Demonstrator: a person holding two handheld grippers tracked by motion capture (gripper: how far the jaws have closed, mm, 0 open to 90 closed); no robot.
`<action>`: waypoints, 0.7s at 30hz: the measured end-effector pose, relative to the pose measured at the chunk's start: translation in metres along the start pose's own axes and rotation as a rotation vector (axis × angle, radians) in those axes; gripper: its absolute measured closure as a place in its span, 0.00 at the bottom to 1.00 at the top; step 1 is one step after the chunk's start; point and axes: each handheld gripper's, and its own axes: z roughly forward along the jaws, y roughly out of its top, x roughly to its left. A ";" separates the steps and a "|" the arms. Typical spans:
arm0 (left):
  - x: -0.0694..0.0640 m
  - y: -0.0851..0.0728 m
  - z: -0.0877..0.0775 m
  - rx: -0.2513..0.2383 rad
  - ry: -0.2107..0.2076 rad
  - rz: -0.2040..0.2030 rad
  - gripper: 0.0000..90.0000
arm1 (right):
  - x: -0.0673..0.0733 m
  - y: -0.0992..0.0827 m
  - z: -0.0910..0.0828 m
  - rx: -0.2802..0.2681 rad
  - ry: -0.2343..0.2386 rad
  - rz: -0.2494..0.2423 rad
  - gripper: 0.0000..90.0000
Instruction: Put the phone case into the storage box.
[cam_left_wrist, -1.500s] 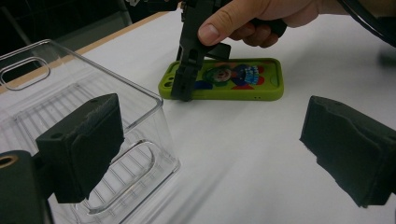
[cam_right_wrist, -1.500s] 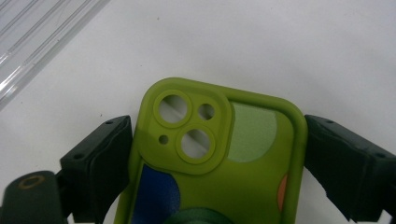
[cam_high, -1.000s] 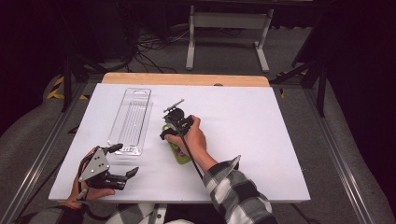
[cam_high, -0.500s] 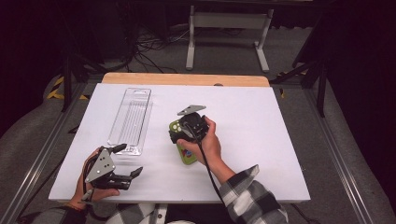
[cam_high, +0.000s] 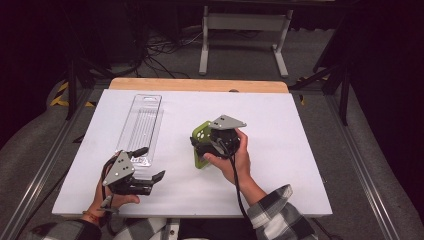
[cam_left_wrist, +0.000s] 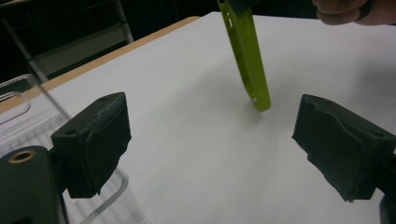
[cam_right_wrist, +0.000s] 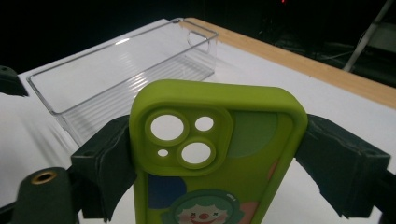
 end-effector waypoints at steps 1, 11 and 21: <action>-0.002 0.003 0.004 0.005 -0.011 0.001 0.12 | 0.001 0.000 -0.002 -0.009 0.006 0.000 0.17; -0.015 0.020 0.027 0.023 -0.044 0.014 0.12 | 0.012 0.001 -0.016 -0.073 0.005 -0.013 0.17; -0.019 0.026 0.040 0.000 -0.054 -0.011 0.17 | 0.023 -0.001 -0.015 -0.092 0.027 -0.014 0.17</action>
